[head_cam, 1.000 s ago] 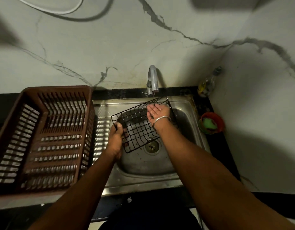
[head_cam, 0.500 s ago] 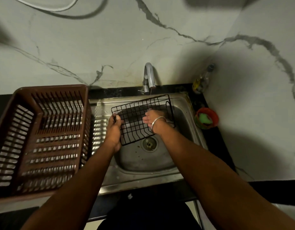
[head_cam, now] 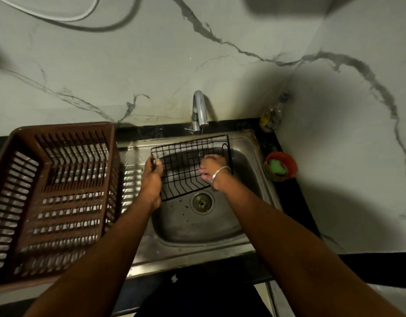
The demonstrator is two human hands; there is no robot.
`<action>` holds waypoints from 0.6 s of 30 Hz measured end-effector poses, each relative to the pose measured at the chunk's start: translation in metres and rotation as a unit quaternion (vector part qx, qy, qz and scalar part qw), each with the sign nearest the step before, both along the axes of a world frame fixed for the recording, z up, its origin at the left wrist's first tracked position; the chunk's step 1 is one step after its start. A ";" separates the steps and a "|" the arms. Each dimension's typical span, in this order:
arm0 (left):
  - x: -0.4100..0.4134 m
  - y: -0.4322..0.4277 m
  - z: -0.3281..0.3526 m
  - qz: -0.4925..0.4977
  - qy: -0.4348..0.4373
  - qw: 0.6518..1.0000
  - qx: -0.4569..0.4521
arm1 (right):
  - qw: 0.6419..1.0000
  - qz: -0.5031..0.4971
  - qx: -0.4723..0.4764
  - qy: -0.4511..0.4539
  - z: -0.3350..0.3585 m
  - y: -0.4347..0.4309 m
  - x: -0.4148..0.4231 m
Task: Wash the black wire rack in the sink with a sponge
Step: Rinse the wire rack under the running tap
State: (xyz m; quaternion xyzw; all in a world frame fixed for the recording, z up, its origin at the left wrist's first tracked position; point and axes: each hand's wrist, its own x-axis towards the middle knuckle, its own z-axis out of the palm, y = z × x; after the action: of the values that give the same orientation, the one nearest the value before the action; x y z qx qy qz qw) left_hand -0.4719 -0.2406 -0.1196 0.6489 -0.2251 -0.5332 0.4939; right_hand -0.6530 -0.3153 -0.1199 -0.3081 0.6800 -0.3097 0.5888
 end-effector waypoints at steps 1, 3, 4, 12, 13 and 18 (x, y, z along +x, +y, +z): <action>0.002 -0.001 -0.002 0.005 -0.002 1.000 0.004 | 1.000 -0.001 -0.004 -0.011 -0.004 -0.001 -0.004; 0.008 -0.002 -0.007 0.019 -0.003 1.000 0.025 | 0.999 -0.002 -0.031 -0.020 -0.005 -0.007 -0.015; 0.009 -0.003 -0.008 0.026 -0.006 0.999 0.036 | 0.998 0.007 -0.055 -0.017 -0.005 -0.011 -0.020; 0.002 -0.014 0.008 0.033 -0.076 0.996 0.045 | 0.992 0.003 -0.128 0.005 0.034 -0.074 -0.028; 0.001 -0.016 0.011 0.037 -0.082 0.995 0.045 | 0.989 0.025 -0.140 0.033 0.038 -0.081 -0.026; 0.005 -0.022 0.020 0.035 -0.124 0.991 0.043 | 0.950 0.156 -0.226 0.148 0.050 -0.112 -0.017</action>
State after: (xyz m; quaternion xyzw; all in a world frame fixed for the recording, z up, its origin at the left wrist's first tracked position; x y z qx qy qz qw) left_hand -0.4671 -0.2626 -0.0998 0.7382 -0.2389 -0.4399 0.4522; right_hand -0.6698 -0.4273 -0.0702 -0.5777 0.6149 -0.3104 0.4379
